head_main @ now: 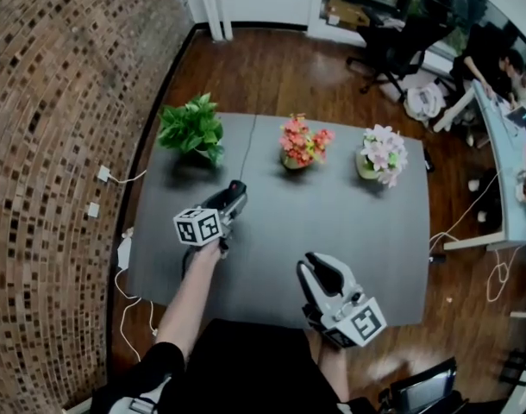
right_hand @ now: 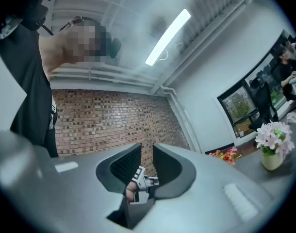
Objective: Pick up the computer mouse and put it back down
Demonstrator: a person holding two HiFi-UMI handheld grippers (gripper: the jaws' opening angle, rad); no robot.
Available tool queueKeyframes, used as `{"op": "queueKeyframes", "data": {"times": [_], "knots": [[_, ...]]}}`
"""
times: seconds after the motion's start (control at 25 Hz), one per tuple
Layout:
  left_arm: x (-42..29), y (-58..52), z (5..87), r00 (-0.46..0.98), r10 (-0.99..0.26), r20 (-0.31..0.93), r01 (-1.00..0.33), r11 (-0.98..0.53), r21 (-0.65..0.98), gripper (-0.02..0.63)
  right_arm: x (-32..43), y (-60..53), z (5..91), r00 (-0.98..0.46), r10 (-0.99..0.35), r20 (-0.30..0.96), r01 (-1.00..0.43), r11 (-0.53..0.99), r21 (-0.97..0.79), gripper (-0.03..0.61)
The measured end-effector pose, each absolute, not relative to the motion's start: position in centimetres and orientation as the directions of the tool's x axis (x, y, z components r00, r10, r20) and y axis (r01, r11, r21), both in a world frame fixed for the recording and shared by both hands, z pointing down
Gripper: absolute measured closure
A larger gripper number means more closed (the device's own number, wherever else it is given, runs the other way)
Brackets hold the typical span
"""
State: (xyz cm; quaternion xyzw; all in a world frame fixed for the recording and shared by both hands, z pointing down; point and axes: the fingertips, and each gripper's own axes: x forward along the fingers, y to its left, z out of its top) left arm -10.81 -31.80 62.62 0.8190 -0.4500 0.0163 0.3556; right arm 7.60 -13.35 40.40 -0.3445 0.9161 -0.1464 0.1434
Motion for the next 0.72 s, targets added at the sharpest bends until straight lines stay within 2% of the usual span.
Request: {"op": "queueKeyframes", "data": {"times": [0.12, 0.28, 0.36, 0.48, 0.56, 0.72], "knots": [[-11.1, -29.1, 51.6, 0.633, -0.764, 0.127, -0.667, -0.455, 0.590, 0.334, 6.7, -13.4, 40.3, -0.749, -0.641, -0.169, -0.557, 0.747, -0.364, 0.529], [-11.2, -24.4, 41.3, 0.669, -0.734, -0.115, -0.537, -0.585, 0.608, 0.334, 6.0, -13.6, 40.0, -0.769, -0.606, -0.203, -0.515, 0.775, -0.366, 0.529], [-11.6, -22.1, 37.6, 0.670, -0.689, -0.278, -0.363, -0.630, 0.687, 0.334, 5.7, -13.4, 40.2, -0.779, -0.588, -0.218, -0.491, 0.788, -0.370, 0.529], [-12.4, -19.3, 32.5, 0.573, -0.608, -0.550, 0.014, -0.664, 0.748, 0.334, 5.7, -13.2, 40.3, -0.790, -0.571, -0.224, -0.468, 0.797, -0.383, 0.529], [-12.5, -17.8, 30.6, 0.513, -0.582, -0.631, 0.139, -0.669, 0.730, 0.334, 6.2, -13.3, 40.4, -0.789, -0.567, -0.236, -0.456, 0.799, -0.393, 0.529], [-11.6, -15.4, 29.6, 0.514, -0.587, -0.625, 0.110, -0.678, 0.727, 0.334, 7.4, -13.2, 40.9, -0.793, -0.551, -0.260, -0.425, 0.806, -0.413, 0.529]]}}
